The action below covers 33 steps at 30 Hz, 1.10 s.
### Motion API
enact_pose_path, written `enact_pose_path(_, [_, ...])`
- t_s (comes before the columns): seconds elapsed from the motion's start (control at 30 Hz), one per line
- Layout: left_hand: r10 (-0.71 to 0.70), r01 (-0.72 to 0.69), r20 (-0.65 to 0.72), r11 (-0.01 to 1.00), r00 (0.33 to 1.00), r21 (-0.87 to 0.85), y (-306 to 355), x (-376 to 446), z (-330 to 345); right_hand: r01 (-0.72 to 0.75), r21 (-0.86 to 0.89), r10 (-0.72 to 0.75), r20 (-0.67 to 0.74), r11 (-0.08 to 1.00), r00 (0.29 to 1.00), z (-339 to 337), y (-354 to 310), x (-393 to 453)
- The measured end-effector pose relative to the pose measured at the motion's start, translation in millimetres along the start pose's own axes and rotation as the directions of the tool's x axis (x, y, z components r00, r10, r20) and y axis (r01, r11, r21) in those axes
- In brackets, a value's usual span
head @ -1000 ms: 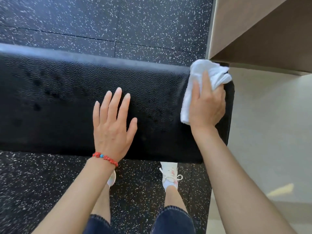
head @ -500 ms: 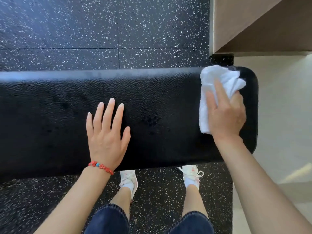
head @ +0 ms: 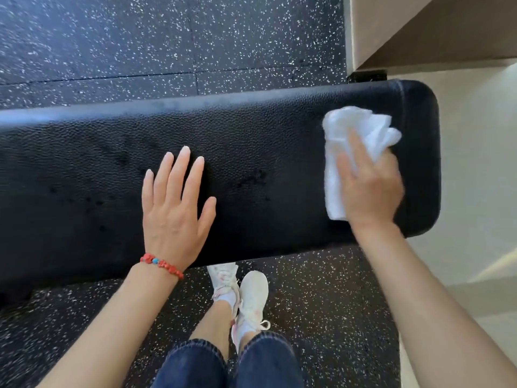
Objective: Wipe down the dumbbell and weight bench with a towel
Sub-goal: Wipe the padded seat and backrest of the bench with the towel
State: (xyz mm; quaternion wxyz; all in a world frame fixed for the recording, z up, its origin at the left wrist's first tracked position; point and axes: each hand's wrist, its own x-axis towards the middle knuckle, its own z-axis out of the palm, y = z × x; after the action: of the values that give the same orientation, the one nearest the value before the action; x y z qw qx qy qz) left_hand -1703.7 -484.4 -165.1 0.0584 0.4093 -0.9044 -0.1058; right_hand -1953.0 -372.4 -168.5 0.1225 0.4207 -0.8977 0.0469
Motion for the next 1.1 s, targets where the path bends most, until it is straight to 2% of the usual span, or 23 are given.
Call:
enact_pose_path(0.1, [-0.024,0.024,-0.028,1.000,0.999,0.001,-17.8,-9.6,-6.1,-0.299,0.093,0.281,0.165,0.950,0.945,-5.2,15.0,-6.6])
enact_pose_path(0.2, [-0.028,0.028,-0.091,1.000,0.995,-0.003,-31.3,-22.5,-10.3,-0.408,0.181,0.381,0.163,0.895,0.910,-8.8,-14.1,-15.6])
enact_pose_path(0.27, [-0.026,0.025,-0.119,1.000,0.992,-0.011,-34.8,-35.0,-10.5,-0.323,0.228,0.293,0.154,0.919,0.944,-10.7,-48.0,-31.3])
enact_pose_path(0.37, [-0.032,0.032,-0.116,0.999,0.993,-0.005,-34.0,-57.7,-7.8,-0.072,0.235,0.050,0.096,0.969,0.994,-15.0,-85.0,-49.2])
enact_pose_path(0.47, [-0.058,0.060,-0.078,0.998,0.995,0.017,-33.4,-77.4,-2.1,0.130,0.193,-0.130,-0.010,0.973,0.991,-10.6,-64.6,-45.9])
enact_pose_path(0.5, [-0.064,0.066,-0.067,0.998,0.996,0.026,-34.1,-80.4,-0.6,0.139,0.153,-0.141,0.003,0.978,0.990,-9.6,-50.0,-43.9])
enact_pose_path(0.53, [-0.065,0.067,-0.062,0.997,0.996,0.032,-35.0,-82.1,0.7,0.084,0.111,-0.087,0.028,0.990,0.996,-8.9,-35.2,-42.4])
enact_pose_path(0.57, [-0.064,0.067,-0.065,0.997,0.996,0.035,-36.1,-82.3,2.0,-0.039,0.093,0.032,0.076,0.995,0.997,-8.7,-22.8,-41.1])
enact_pose_path(0.67, [-0.062,0.065,-0.079,0.997,0.995,0.036,-36.7,-81.7,5.6,-0.418,0.173,0.385,0.195,0.892,0.902,-7.1,-8.0,-42.3])
enact_pose_path(0.73, [-0.073,0.077,-0.097,0.996,0.993,0.042,-35.0,-81.6,7.8,-0.492,0.220,0.457,0.194,0.842,0.868,-4.7,-19.5,-45.0])
enact_pose_path(0.8, [-0.087,0.093,-0.104,0.995,0.991,0.046,-31.5,-82.3,9.6,-0.434,0.276,0.384,0.218,0.857,0.897,-5.4,-49.7,-50.4])
enact_pose_path(0.87, [-0.103,0.108,-0.110,0.993,0.989,0.044,-28.4,-82.1,10.1,-0.245,0.277,0.220,0.119,0.929,0.968,-10.2,-92.9,-58.0])
enact_pose_path(0.9, [-0.107,0.113,-0.111,0.993,0.988,0.042,-27.5,-82.1,9.9,-0.152,0.259,0.124,0.124,0.954,0.985,-15.3,-109.4,-61.6])
enact_pose_path(1.0, [-0.110,0.115,-0.105,0.992,0.988,0.043,-27.8,-82.9,8.5,0.127,0.225,-0.136,0.025,0.966,0.990,-16.5,-108.9,-58.9])
enact_pose_path(1.07, [-0.107,0.111,-0.092,0.993,0.990,0.049,-29.0,-83.1,6.6,0.163,0.112,-0.166,0.017,0.980,0.986,-12.7,-83.8,-55.4])
enact_pose_path(1.1, [-0.104,0.109,-0.084,0.993,0.991,0.046,-29.5,-83.0,5.8,0.097,0.102,-0.103,0.056,0.990,0.993,-11.7,-71.1,-53.2])
